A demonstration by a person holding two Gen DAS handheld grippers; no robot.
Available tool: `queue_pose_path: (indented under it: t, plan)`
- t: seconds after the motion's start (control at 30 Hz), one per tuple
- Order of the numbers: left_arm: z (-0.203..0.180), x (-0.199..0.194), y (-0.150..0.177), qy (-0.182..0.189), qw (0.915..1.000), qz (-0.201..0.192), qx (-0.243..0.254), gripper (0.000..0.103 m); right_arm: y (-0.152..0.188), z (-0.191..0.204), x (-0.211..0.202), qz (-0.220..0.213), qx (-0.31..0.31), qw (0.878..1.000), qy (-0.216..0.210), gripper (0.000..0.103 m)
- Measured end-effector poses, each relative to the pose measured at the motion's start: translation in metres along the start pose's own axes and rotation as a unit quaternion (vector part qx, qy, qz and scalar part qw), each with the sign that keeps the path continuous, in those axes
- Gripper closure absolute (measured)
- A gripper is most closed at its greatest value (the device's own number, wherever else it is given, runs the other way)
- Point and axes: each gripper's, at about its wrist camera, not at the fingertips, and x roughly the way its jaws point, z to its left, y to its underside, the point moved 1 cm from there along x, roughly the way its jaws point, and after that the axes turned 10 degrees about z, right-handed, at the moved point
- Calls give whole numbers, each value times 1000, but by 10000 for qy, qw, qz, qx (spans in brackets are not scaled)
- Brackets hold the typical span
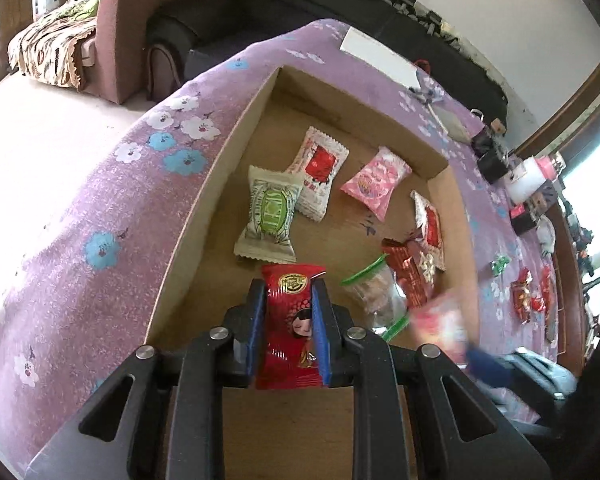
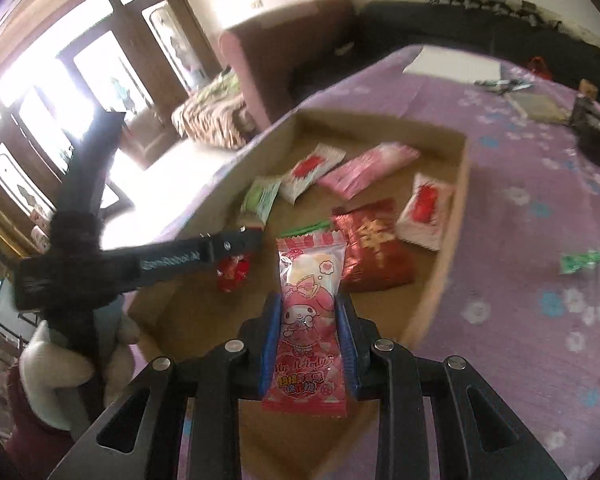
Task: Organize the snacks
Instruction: 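Carry both bars over the box and open both tools to drop them, then move both open tools back toward the remaining snacks on the tablecloth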
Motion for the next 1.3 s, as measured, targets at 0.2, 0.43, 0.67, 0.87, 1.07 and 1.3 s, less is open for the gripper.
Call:
queue_pose_path:
  t: [0.2, 0.43, 0.67, 0.87, 1.07, 1.3]
  plan:
    - [2, -25, 6, 125, 9995, -299, 42, 81, -1, 6, 15, -63, -77, 9991, 401, 73]
    - [-16, -65, 31, 141, 9967, -794, 91, 62, 5, 12, -11, -445, -249, 9975, 485, 60]
    - [-46, -83, 67, 329, 9940, -998, 310, 58, 33, -7, -51, -843, -46, 9949, 545, 45]
    - [-79, -70, 103, 551, 9930, -856, 600, 58, 66, -44, -75, -998, 306, 9919, 731, 45]
    - [-109, -49, 125, 573, 9934, -482, 871, 58, 100, -116, -101, -1080, 971, 9830, 1123, 45]
    - [-130, -38, 137, 514, 9923, -328, 1077, 58, 127, -218, -138, -1352, 2055, 9571, 1528, 44]
